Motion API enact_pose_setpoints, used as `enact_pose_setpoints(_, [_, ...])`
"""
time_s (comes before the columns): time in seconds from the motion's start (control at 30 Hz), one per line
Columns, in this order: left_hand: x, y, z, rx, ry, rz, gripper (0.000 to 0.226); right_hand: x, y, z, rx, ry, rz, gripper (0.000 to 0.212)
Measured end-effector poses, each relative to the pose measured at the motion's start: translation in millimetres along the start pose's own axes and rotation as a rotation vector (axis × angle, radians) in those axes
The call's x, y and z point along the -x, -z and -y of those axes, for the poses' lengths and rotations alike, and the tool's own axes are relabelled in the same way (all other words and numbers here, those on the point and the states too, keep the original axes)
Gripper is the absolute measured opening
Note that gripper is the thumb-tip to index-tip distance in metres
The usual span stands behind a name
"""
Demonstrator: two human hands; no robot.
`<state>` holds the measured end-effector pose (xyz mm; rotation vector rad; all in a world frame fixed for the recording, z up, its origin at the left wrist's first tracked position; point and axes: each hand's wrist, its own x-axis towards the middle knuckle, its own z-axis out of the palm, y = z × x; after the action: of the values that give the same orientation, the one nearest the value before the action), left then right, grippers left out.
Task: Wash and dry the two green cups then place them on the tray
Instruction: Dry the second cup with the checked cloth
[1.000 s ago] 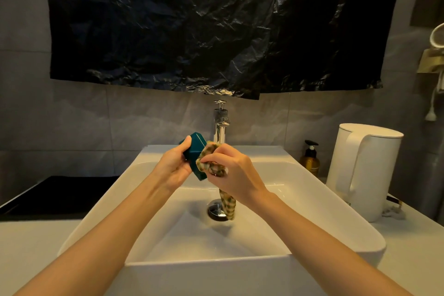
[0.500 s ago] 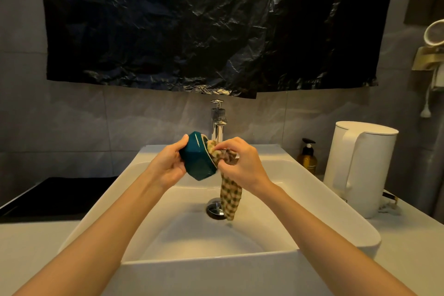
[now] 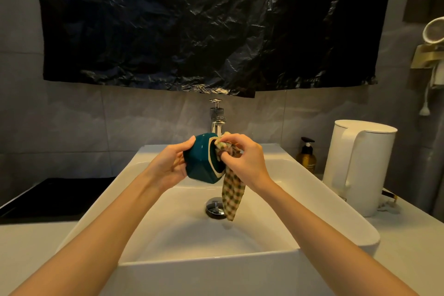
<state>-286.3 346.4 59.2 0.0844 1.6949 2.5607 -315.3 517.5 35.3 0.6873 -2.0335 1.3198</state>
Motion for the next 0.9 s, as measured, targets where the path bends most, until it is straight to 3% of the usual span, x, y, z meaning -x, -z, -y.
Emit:
enact_pose_setpoints(0.2, [2,0,-4,0.029,-0.032,-0.073,0.018,8,0,7,-0.017,-0.036,0.245,0.024])
enact_pose_setpoints(0.33, [2,0,-1,0.050,0.019,-0.021,0.031,3,0,13,-0.186,-0.054,0.128,0.024])
enact_pose_setpoints(0.43, [1,-3,1,0.062,0.016,0.014,0.028,1,2,9,-0.150,-0.096,0.028,0.025])
enact_pose_setpoints(0.63, [2,-1,-2,0.062,-0.031,-0.051,0.021,5,0,12,-0.149,-0.122,0.222,0.023])
enact_pose_setpoints(0.8, [0,-5,2,0.047,-0.011,0.013,0.025,1,0,15,-0.152,-0.145,0.012,0.021])
enact_pose_setpoints(0.9, [0,-7,3,0.023,-0.016,0.023,0.022,3,2,15,-0.170,-0.203,0.058,0.018])
